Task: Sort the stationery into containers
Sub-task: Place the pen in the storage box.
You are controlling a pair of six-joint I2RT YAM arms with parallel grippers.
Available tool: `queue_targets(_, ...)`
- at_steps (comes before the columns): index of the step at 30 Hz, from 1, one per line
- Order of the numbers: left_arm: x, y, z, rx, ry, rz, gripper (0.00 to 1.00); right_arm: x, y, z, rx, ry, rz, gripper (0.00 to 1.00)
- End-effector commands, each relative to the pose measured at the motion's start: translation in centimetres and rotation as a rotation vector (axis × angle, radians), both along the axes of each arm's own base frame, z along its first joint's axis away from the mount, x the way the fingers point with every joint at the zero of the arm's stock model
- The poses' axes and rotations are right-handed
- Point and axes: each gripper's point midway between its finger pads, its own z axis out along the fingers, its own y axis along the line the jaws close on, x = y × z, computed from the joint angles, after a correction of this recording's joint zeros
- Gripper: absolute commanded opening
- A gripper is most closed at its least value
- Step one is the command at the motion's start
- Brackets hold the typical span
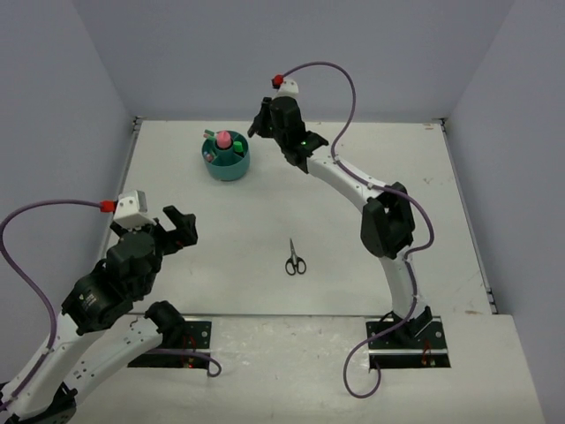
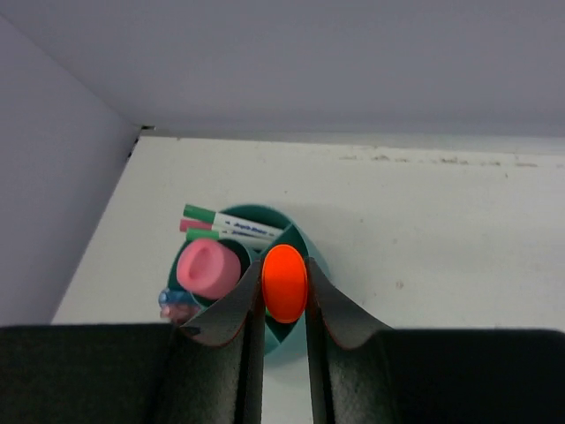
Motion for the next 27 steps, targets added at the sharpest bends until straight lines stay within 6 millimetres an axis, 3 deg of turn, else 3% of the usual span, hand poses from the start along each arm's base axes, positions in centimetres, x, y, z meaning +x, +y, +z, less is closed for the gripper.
queue_targets(1,0.6,0.2,0.1,0.011,-0.032,0.022,1.00,3.1,1.6,1.4,-0.078,-0.099,0.019,0.00)
queue_targets(2,0.7,-0.1,0.0,0.021,-0.024,0.012,1.00,3.5,2.2,2.0,-0.072,-0.117,0.039,0.00)
queue_targets(7,1.2,-1.2,-0.6,0.050,0.006,-0.032,1.00,4.3,2.8,0.1,-0.097,-0.123,0.045,0.00)
queue_targets(17,0.9,-1.3,0.0,0.031,-0.030,-0.058,1.00,3.0,4.6,-0.4,-0.120,-0.110,0.192,0.00)
queue_targets(27,0.7,-1.3,0.3,0.023,-0.043,-0.069,1.00,2.5,4.9,-1.0,-0.116,-0.061,0.220,0.04)
